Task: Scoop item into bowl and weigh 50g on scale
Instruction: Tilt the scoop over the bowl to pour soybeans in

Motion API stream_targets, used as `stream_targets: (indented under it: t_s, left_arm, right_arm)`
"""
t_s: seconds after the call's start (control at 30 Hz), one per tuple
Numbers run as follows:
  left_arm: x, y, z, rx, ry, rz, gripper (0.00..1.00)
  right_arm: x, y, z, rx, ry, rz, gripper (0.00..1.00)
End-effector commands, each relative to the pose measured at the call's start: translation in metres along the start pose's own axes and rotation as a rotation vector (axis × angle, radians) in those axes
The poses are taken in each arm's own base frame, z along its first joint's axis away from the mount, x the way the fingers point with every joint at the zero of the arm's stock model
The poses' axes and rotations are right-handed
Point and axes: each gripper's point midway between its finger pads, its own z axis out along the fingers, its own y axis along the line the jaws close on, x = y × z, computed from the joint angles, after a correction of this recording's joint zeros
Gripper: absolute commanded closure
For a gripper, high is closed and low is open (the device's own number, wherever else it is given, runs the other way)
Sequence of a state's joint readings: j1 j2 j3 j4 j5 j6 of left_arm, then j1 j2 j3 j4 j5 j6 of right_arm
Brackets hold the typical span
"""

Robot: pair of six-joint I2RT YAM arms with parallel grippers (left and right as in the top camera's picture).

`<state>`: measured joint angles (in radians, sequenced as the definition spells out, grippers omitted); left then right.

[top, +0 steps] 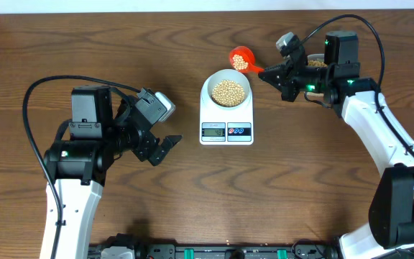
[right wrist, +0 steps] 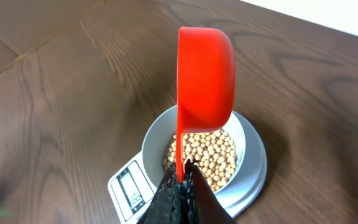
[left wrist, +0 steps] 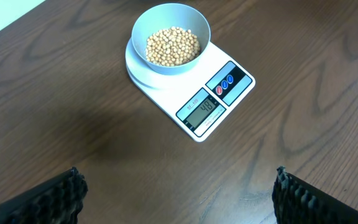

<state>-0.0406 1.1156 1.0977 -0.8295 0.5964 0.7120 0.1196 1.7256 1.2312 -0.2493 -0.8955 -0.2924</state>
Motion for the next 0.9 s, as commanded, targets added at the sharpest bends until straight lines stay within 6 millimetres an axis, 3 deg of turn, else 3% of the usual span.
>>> stream_targets:
  t_s: [0.0, 0.87]
  left_arm:
    - [-0.0055, 0.003, -0.0035, -0.01, -0.011, 0.018, 0.02]
    - [-0.0054, 0.0031, -0.0036, -0.011, -0.011, 0.018, 0.02]
  right_arm:
    - [-0.0112, 0.0094, -0.0004, -0.007, -0.014, -0.101, 0.99]
    - [-0.0111, 0.0145, 0.0041, -0.016, -0.008, -0.125, 0.99]
